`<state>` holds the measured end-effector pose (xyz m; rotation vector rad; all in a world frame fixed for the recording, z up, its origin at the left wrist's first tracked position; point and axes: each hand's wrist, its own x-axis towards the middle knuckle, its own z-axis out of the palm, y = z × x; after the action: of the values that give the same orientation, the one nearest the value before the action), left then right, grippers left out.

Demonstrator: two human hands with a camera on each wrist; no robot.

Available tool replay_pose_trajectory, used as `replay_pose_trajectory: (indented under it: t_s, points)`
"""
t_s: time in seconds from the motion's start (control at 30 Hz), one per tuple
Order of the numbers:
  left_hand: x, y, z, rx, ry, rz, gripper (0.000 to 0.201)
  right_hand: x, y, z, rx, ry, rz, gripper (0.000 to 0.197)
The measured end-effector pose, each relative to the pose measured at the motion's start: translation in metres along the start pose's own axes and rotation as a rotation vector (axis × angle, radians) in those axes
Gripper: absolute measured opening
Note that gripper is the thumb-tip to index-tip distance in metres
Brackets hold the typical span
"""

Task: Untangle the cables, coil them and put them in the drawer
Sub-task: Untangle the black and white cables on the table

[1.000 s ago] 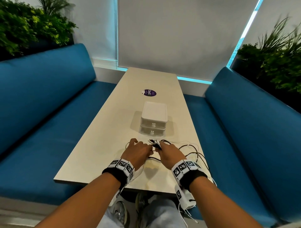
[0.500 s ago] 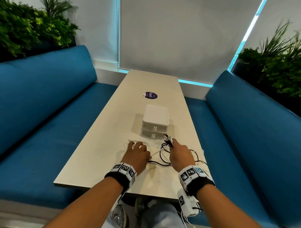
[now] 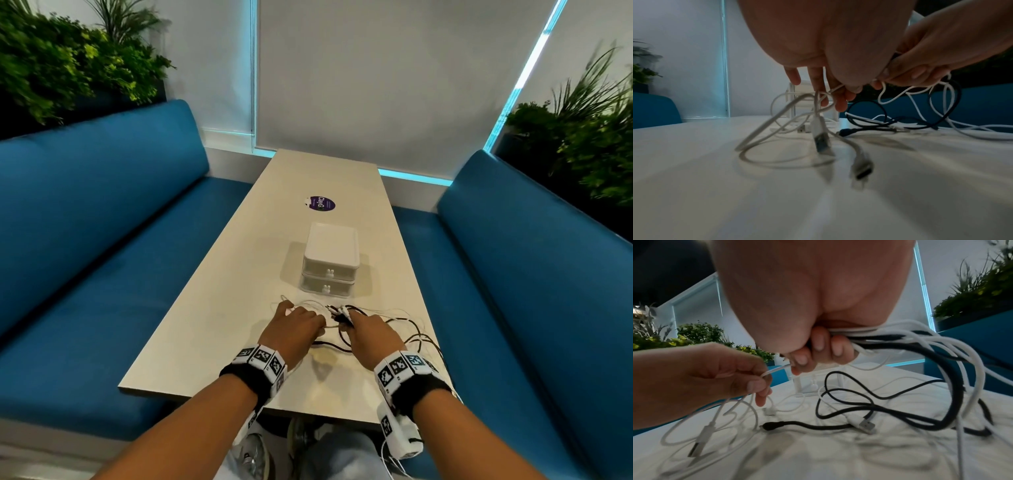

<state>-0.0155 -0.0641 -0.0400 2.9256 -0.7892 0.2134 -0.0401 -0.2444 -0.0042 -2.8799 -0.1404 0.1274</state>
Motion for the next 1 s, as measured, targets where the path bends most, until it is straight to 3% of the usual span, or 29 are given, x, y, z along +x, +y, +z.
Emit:
replay_pose_trajectory:
  t_s: [0.23,0.4,0.57,0.67,0.77,0.9,1.0]
  points:
    - [-0.011,-0.036,0.024,-0.024,-0.117,-0.113,0.031,-0.008,0.044,-0.006,-0.103,0.073,0.24,0.025]
    - [-0.014,-0.02,0.03,-0.107,-0.074,-0.098,0.027,-0.005,0.035,0.002,-0.109,0.078,0.257,0.021]
    - [-0.013,-0.019,0.022,0.019,-0.052,-0.035,0.03,-0.004,0.029,-0.008,-0.144,0.079,0.274,0.019]
    - [-0.006,-0.016,0.016,0.035,-0.024,-0.057,0.027,-0.005,0.023,-0.013,-0.096,0.122,0.263,0.019]
    - [0.001,-0.009,0.009,0.033,-0.019,-0.052,0.024,-0.002,0.016,-0.014,0.063,0.258,0.227,0.017]
    - [0.01,0.003,0.004,-0.01,0.003,0.001,0.021,0.002,0.004,-0.01,0.312,0.269,0.007,0.012]
    - [0.014,0.01,-0.001,-0.04,0.036,0.023,0.02,0.004,-0.002,-0.009,0.383,0.321,-0.045,0.012]
